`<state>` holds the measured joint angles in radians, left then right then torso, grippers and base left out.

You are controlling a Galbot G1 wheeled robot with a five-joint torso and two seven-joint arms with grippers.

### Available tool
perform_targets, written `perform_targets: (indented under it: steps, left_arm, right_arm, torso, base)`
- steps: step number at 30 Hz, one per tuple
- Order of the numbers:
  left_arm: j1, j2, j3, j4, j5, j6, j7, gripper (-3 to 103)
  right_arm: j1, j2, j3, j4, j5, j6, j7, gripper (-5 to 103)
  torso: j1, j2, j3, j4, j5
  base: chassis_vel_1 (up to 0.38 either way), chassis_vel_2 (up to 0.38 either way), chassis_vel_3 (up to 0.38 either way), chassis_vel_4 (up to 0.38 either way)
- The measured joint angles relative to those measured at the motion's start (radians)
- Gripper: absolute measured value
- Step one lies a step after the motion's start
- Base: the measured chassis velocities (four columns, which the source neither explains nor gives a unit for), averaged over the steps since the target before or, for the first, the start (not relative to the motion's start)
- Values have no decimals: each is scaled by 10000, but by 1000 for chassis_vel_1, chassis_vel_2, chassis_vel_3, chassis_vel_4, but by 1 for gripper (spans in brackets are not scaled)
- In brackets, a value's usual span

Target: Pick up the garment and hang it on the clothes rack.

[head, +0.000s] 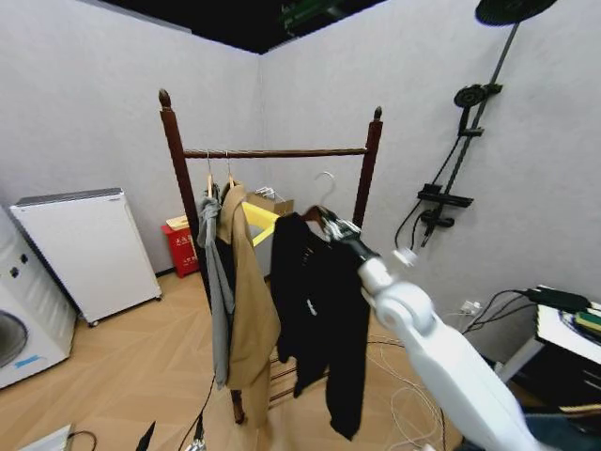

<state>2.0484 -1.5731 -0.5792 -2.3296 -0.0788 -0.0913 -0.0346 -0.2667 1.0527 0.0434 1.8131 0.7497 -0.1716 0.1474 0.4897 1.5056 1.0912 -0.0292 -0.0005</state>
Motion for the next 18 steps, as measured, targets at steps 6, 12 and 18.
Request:
perform_targets:
  steps: [6, 12, 18]
  left_arm:
    - [0, 0, 1, 0, 0, 0, 1, 100]
    - [0, 0, 1, 0, 0, 0, 3, 100]
    - [1, 0, 1, 0, -1, 0, 3, 100]
  right_arm:
    - [2191, 1645, -1100, -2744, -946, 144, -230, 9]
    - [3516, 2733, -1597, -4944, -1750, 425, -791, 9]
    - [4592, 3660, -1530, -7538, -2494, 755, -1071, 9]
  torso:
    - [0, 0, 0, 0, 2]
    - [-1, 0, 0, 4, 1]
    - [-2, 1, -1, -3, 5]
  base:
    - [0, 0, 0, 0]
    - [0, 0, 0, 0]
    - [0, 0, 0, 0]
